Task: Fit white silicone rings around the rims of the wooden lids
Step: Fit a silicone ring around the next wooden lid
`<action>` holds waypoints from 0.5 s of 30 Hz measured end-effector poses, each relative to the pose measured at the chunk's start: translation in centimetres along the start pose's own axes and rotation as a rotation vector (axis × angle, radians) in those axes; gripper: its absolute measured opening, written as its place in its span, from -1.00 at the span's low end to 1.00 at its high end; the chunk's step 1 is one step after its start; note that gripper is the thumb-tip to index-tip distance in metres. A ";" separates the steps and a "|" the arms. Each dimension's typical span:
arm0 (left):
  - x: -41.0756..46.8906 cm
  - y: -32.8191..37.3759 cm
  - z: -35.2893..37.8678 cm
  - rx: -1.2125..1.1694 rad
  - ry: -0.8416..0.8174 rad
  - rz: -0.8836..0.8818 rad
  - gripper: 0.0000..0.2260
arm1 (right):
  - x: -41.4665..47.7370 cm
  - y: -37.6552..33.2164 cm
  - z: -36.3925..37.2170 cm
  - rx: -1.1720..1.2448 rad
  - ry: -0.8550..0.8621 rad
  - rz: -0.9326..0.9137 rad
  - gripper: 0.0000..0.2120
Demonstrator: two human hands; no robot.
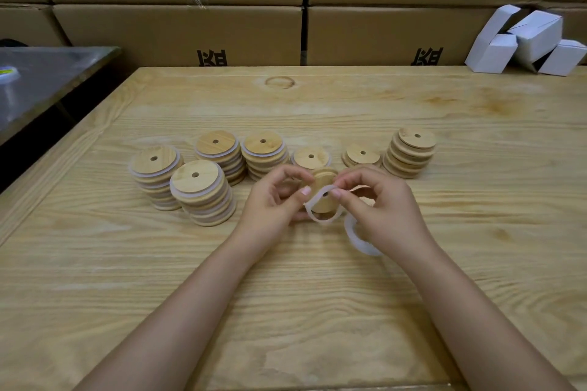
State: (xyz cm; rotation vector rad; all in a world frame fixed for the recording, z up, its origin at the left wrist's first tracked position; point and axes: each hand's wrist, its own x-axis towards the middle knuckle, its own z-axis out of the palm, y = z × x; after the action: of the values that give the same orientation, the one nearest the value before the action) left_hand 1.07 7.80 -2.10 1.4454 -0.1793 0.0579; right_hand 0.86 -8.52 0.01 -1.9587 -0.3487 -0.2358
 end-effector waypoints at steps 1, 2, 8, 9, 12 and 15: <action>0.0 0.0 0.0 0.000 0.006 -0.001 -0.86 | 0.0 0.1 0.2 -0.010 0.025 -0.012 -0.87; 0.0 -0.1 -0.1 0.001 0.018 -0.002 -0.85 | 0.0 0.2 0.3 -0.016 0.052 -0.017 -0.88; -0.3 0.0 0.1 0.067 -0.022 0.029 -0.81 | 0.1 0.5 0.6 0.037 0.083 0.033 -0.86; -0.3 0.0 0.1 0.069 -0.029 0.036 -0.81 | 0.2 0.5 0.7 0.043 0.093 0.039 -0.86; -0.3 -0.1 0.0 0.066 -0.049 0.056 -0.82 | 0.3 0.6 0.7 0.038 0.124 0.025 -0.91; -0.4 -0.3 0.0 0.061 -0.056 0.079 -0.96 | 0.3 0.7 0.7 0.014 0.137 0.001 -0.90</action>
State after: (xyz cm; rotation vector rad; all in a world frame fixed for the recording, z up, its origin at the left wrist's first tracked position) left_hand 0.73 7.78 -2.43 1.5019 -0.2827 0.0879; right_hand 1.36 -8.11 -0.74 -1.9173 -0.2591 -0.3639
